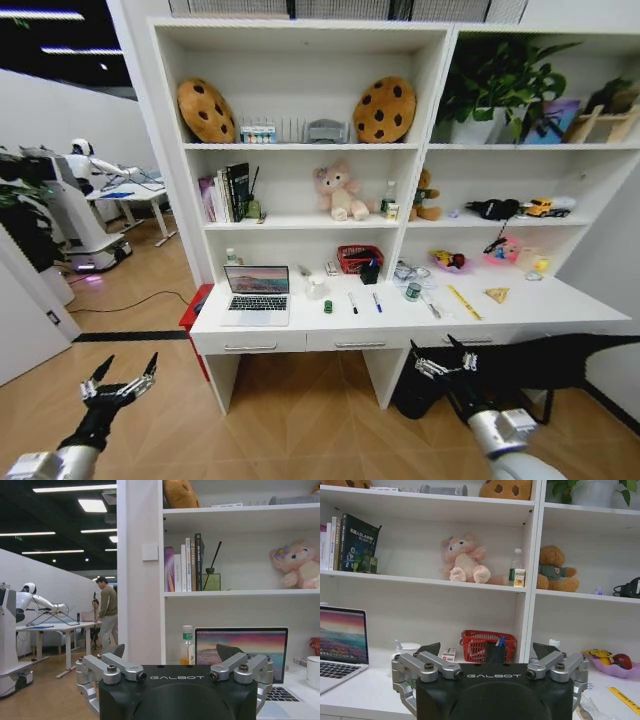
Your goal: Organize the objects on the table.
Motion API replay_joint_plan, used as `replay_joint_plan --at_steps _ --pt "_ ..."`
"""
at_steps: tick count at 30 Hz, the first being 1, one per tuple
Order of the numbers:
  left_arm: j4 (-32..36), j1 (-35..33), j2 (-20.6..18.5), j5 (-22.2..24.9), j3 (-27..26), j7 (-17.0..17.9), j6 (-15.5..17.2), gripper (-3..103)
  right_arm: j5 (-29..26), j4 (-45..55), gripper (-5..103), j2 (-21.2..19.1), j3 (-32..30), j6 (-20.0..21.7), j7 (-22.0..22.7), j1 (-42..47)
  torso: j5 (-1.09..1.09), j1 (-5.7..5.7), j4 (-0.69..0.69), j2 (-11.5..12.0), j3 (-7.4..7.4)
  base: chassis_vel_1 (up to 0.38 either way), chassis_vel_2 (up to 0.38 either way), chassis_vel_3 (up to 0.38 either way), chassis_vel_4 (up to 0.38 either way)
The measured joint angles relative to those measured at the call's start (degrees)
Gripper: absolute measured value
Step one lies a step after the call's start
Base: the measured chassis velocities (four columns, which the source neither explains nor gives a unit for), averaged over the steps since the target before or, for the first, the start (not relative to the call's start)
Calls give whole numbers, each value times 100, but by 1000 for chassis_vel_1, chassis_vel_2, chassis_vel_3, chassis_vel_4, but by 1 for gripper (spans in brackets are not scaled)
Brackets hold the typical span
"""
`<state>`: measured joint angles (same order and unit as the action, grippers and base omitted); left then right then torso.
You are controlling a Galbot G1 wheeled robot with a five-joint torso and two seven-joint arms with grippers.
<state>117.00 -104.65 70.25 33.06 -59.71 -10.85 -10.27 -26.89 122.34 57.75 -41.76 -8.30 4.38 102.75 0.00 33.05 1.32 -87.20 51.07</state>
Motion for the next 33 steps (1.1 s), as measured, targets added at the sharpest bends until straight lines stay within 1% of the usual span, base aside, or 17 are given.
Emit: replay_joint_plan --at_steps 14,29,33 --pt "-64 65 20 9 71 27 10 100 -16 -68 100 -1 76 24 16 -56 0 0 -1 0 0 -131 137 133 -138" --pt "-95 93 50 60 119 45 13 100 -4 -110 100 10 100 31 36 -65 0 0 0 0 0 -160 158 168 -158" --pt "-92 93 80 45 138 49 11 100 17 -127 100 23 123 32 38 -62 -1 0 -1 0 0 -159 178 180 -158"
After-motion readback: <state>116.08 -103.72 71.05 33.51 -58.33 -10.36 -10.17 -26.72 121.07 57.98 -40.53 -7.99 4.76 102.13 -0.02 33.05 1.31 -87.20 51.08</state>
